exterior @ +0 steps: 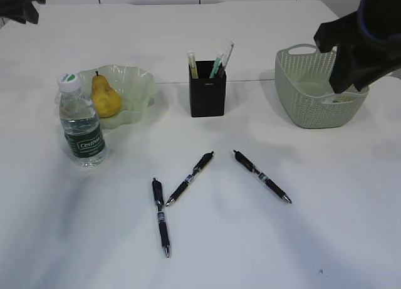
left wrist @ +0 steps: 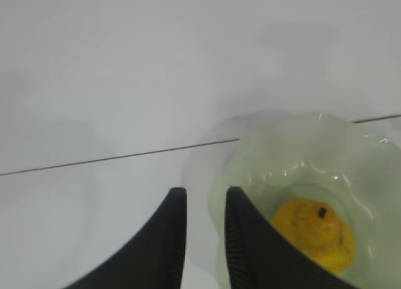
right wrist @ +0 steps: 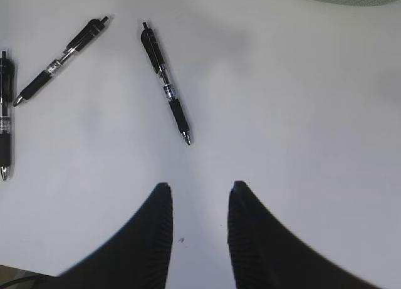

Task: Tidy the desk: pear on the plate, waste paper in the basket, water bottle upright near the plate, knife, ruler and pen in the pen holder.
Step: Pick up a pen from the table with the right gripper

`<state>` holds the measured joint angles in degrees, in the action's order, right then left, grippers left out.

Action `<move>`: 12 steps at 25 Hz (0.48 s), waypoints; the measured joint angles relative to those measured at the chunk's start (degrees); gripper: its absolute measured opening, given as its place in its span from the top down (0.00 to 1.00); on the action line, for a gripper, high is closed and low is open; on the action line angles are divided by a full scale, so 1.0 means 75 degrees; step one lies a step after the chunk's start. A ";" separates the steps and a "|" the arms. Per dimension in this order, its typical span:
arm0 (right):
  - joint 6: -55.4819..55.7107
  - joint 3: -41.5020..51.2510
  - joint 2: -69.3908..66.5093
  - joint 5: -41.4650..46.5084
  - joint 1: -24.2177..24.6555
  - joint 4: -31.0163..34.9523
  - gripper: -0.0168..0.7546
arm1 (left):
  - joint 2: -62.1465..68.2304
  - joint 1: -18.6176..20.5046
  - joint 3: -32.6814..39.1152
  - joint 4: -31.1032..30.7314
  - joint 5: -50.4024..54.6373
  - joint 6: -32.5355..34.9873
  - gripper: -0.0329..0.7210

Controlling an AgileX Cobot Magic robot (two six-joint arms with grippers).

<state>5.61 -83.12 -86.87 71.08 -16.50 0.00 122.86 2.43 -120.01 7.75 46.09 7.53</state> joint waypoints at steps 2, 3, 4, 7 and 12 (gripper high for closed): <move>0.0000 0.0000 0.0000 0.0000 0.0000 0.0000 0.64 | -0.0052 0.0000 0.0768 0.0046 -0.0617 0.0000 0.76; -0.0005 0.0000 0.0000 0.0000 0.0000 0.0000 0.64 | -0.0136 0.0000 0.1122 0.0059 -0.0918 0.0000 0.76; -0.0020 0.0000 0.0000 0.0000 0.0000 0.0000 0.64 | -0.0299 0.0000 0.1573 0.0059 -0.1340 0.0000 0.76; -0.0096 0.0000 0.0000 0.0000 0.0000 0.0000 0.64 | -0.1001 0.0000 0.2976 0.0059 -0.2841 0.0000 0.76; -0.0125 0.0000 0.0000 0.0000 0.0000 0.0000 0.64 | -0.2499 0.0000 0.5236 0.0095 -0.4828 0.0000 0.76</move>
<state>4.68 -83.12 -86.87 71.08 -16.50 0.00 104.12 2.43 -80.75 8.46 9.87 7.53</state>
